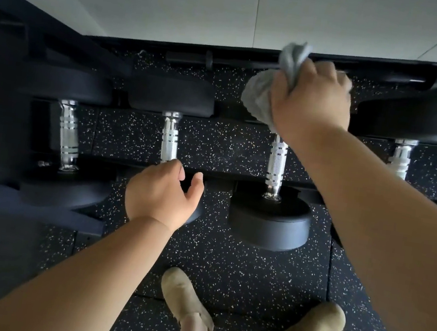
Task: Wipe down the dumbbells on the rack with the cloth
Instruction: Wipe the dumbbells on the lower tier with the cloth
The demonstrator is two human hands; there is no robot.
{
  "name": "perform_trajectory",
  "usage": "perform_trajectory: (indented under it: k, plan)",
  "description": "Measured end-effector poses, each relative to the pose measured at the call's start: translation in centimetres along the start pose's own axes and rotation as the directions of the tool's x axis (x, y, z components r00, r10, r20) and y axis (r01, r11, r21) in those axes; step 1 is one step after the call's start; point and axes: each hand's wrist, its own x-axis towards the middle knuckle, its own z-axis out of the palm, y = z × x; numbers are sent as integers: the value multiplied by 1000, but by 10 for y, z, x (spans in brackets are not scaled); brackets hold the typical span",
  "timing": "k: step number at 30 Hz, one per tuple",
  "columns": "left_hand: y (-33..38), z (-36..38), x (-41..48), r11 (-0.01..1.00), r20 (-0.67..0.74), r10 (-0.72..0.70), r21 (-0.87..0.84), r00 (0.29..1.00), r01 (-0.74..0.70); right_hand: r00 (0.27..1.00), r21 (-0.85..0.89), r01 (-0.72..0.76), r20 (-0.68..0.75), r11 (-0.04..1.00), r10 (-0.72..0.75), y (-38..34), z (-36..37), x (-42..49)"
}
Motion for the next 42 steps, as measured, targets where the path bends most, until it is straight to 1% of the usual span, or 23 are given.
perform_trajectory:
  k: [2, 4, 6, 9, 11, 14, 16, 18, 20, 22, 23, 25, 26, 28, 30, 32, 34, 36, 37, 38, 40, 41, 42]
  plan:
    - [0, -1, 0, 1000, -5, -2, -14, 1000, 1, 992, -263, 128, 41, 956, -122, -30, 2, 9]
    - [0, -1, 0, 1000, -13, 5, -15, 1000, -5, 948, -449, 319, 170, 835, -270, -53, 9, 11]
    - [-1, -1, 0, 1000, -15, 7, -12, 1000, -8, 896, -496, 442, 222, 747, -383, -55, 19, 6]
    - [-3, 0, -1, 1000, -5, -3, -25, 1000, 3, 844, -408, 520, 114, 750, -524, -24, 14, -6]
    - [-2, 0, 0, 1000, 1, -2, -25, 1000, 2, 886, -312, 453, 57, 835, -460, 11, 6, -12]
    - [-1, 0, 0, 1000, -2, -1, -29, 1000, 1, 990, -78, 144, 17, 986, -143, 42, -5, -21]
    - [-2, -1, 0, 999, -5, -2, -43, 1000, 2, 1000, 43, -16, 22, 999, 15, 30, 5, -23]
    - [-3, 0, 0, 998, -11, -9, -65, 1000, 8, 999, -9, -3, -39, 1000, 3, 5, 18, -31]
    - [-3, -1, -1, 996, -15, -13, -85, 1000, 11, 981, -115, 151, -109, 982, -163, -10, 30, -42]
    - [-3, -2, -1, 996, -12, -11, -90, 1000, 10, 943, -159, 318, -45, 935, -329, -2, 33, -50]
    - [-3, -3, -1, 995, -6, -11, -96, 1000, 10, 928, -154, 365, -16, 918, -372, 6, 29, -51]
    - [-4, -6, 1, 991, 20, -6, -136, 1000, 8, 926, -108, 377, 26, 920, -376, 23, 19, -56]
    - [-5, -7, 1, 985, 49, 0, -173, 999, 8, 943, -69, 333, 51, 940, -330, 28, 13, -61]
    - [-13, -9, 1, 956, 108, 21, -292, 994, 12, 979, 25, 169, 108, 985, -171, 29, 5, -70]
    - [-29, -17, 0, 911, 127, 27, -412, 992, 28, 989, 181, -16, 149, 983, -11, 19, -5, -77]
    - [-55, -33, 2, 912, 106, 33, -411, 994, 13, 980, 316, -179, 143, 932, 140, -3, -9, -83]
    - [-87, -51, 8, 944, 83, 73, -329, 994, -41, 965, 358, -259, 126, 897, 228, -32, -5, -92]
    - [-123, -69, 18, 974, 72, 127, -197, 989, -110, 973, 410, -232, 121, 882, 199, -59, 10, -109]
    - [-141, -76, 25, 983, 71, 150, -119, 986, -140, 971, 449, -232, 161, 863, 177, -71, 21, -120]
    - [-159, -81, 32, 985, 74, 166, -50, 983, -163, 957, 488, -267, 238, 831, 168, -81, 34, -130]
    - [-191, -83, 46, 979, 96, 190, 58, 977, -196, 859, 462, -390, 494, 797, 134, -106, 57, -154]
    - [-202, -80, 52, 975, 110, 195, 87, 975, -205, 839, 410, -347, 537, 843, 85, -117, 68, -168]
    - [-210, -75, 55, 974, 120, 194, 94, 974, -206, 867, 385, -238, 499, 892, 15, -126, 80, -181]
